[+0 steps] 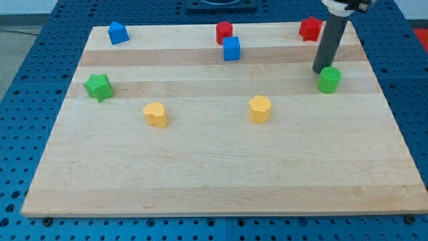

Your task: Push the blue cube towards the bottom left of the board

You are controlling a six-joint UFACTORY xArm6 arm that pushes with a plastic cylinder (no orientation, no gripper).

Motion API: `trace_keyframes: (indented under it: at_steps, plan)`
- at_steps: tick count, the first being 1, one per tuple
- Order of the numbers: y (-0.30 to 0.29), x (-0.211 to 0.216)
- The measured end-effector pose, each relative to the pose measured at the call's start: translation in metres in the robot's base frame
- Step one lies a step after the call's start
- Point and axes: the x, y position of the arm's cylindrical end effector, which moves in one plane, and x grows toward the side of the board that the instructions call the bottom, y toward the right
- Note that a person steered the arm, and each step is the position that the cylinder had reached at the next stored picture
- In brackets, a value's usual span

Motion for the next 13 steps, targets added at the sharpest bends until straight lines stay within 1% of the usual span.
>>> trace_keyframes:
  at_steps: [1, 2, 3, 4, 5, 6, 7, 9, 11, 13]
  plan:
    - [0.000, 0.000]
    - [-0.008, -0.027]
    - [-0.043, -0.063]
    - [-0.103, -0.079]
    - [-0.135, -0.091]
    - [-0.141, -0.093]
    - [-0.157, -0.091]
    - [-0.170, -0.061]
    - [-0.223, -0.058]
    - [-0.243, -0.025]
